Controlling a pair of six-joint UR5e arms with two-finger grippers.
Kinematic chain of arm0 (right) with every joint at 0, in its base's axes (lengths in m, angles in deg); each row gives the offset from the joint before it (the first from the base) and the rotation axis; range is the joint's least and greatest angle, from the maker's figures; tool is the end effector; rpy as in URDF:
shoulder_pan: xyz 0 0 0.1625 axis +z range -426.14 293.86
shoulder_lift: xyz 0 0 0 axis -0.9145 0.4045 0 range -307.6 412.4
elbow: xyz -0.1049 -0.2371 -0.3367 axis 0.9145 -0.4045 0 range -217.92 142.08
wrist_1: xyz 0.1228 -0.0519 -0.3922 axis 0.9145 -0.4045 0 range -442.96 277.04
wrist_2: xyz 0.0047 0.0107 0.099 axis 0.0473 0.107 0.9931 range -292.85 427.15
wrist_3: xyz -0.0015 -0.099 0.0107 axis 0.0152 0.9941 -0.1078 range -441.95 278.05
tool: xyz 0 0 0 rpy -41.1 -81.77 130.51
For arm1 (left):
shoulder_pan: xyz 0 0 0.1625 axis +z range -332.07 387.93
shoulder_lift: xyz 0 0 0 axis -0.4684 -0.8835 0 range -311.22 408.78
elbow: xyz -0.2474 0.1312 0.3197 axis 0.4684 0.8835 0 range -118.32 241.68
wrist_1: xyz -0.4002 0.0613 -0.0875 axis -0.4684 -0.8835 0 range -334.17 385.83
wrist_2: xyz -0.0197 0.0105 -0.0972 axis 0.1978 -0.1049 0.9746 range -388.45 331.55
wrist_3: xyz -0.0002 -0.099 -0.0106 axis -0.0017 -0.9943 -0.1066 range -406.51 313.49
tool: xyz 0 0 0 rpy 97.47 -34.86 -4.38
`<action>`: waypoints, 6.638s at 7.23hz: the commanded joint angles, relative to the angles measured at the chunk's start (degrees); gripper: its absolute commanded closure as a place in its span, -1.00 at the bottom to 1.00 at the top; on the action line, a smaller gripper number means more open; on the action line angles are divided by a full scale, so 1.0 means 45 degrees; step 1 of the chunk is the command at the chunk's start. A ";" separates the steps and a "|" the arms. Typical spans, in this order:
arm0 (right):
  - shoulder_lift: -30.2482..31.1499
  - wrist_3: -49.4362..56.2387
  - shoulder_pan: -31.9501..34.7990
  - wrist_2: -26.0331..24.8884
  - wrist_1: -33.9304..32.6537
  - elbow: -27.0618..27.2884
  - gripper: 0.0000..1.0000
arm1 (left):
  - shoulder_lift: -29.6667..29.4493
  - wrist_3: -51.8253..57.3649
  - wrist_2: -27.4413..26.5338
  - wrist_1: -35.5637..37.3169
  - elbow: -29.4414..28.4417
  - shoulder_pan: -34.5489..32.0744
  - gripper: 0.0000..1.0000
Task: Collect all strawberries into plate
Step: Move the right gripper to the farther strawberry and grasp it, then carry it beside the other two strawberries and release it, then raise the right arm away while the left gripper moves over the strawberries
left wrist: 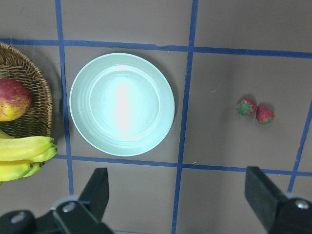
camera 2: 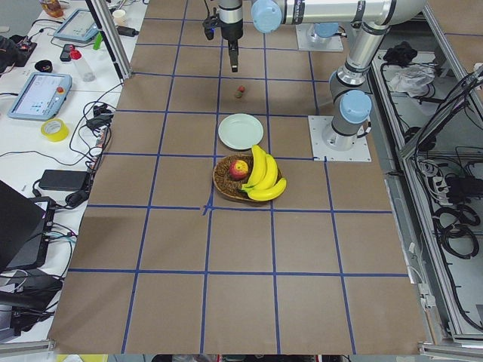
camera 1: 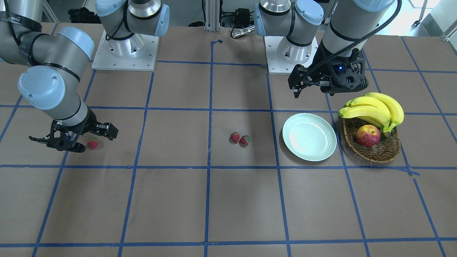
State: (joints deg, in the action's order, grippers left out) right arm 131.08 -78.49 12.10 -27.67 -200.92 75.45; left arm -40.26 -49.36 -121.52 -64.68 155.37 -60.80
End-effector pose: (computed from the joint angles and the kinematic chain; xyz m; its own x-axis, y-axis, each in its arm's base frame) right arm 0.0217 -0.5083 0.2457 -0.9880 0.1344 0.0764 0.1430 0.9821 0.1222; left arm -0.1172 -0.4813 0.4638 -0.9960 -0.0687 -0.0563 -0.0718 0.9960 0.0539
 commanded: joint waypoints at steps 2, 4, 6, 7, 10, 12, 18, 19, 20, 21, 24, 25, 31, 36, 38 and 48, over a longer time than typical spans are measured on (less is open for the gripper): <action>-0.0256 0.1808 -0.0706 0.0037 -0.4097 0.2403 -1.00 | 0.0020 -0.0011 0.0000 0.0017 0.0097 -0.0009 -1.00; -0.0451 0.2955 -0.1173 0.0172 -0.4370 0.2404 -0.99 | 0.0020 0.0008 0.0000 0.0036 0.0098 -0.0009 -1.00; -0.0531 0.3995 -0.1488 0.0290 -0.4373 0.2443 -0.98 | 0.0020 0.0008 0.0000 0.0036 0.0098 -0.0009 -1.00; -0.0550 0.4209 -0.1469 0.0425 -0.4392 0.2443 -0.82 | 0.0020 -0.0011 0.0000 0.0037 0.0098 -0.0009 -1.00; -0.0589 0.4622 -0.1488 0.0447 -0.4334 0.2463 -0.33 | 0.0020 0.0008 0.0000 0.0037 0.0098 -0.0009 -1.00; -0.0589 0.4641 -0.1488 0.0446 -0.4236 0.2482 0.17 | 0.0020 -0.0011 0.0000 0.0037 0.0098 0.0010 -1.00; 0.0073 0.1497 0.0083 0.0524 -0.2337 0.1337 0.82 | 0.0000 -0.0012 0.0000 0.0037 0.0117 0.0010 -1.00; 0.0094 -0.0340 0.2008 0.0370 -0.1955 0.0556 0.83 | 0.0039 -0.0147 -0.0019 0.0017 0.0117 -0.0009 -1.00; -0.0041 -0.3626 0.4000 0.0388 -0.1487 0.0007 0.84 | 0.0039 -0.0148 -0.0020 0.0036 0.0137 -0.0028 -1.00; -0.0352 -0.5748 0.5489 0.0504 -0.1772 -0.0153 0.86 | 0.0078 -0.0129 0.0000 0.0017 0.0156 -0.0048 -1.00; -0.1990 -0.9492 0.8037 0.1832 -0.2534 -0.1475 0.87 | 0.0020 -0.0052 -0.0058 -0.0022 0.0293 -0.0068 -1.00; -0.2653 -0.9519 0.8623 0.1814 -0.2537 -0.2063 0.89 | 0.0039 -0.0031 -0.0039 -0.0003 0.0274 0.0010 -1.00; -0.3323 -0.9089 0.8844 0.1793 -0.3044 -0.1856 0.30 | 0.0039 -0.0012 0.0077 0.0056 0.0254 -0.0009 -1.00; -0.2935 -0.8955 0.8728 0.1775 -0.3064 -0.2009 -0.97 | -0.0254 -0.0012 0.0117 0.0310 0.0215 -0.0476 -1.00; -0.1612 -0.6893 0.7195 0.1715 -0.2328 -0.1990 -1.00 | -0.0273 -0.0012 0.0117 0.0329 0.0215 -0.0556 -1.00; 0.1442 0.0384 0.3082 0.1267 0.7541 -0.8124 -1.00 | -0.1618 0.0962 0.1308 0.5542 0.4236 -0.3466 -1.00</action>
State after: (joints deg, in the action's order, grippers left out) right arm 136.91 -77.79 25.88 -21.90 -166.82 38.89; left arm -46.09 -46.90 -115.63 -40.88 173.29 -76.38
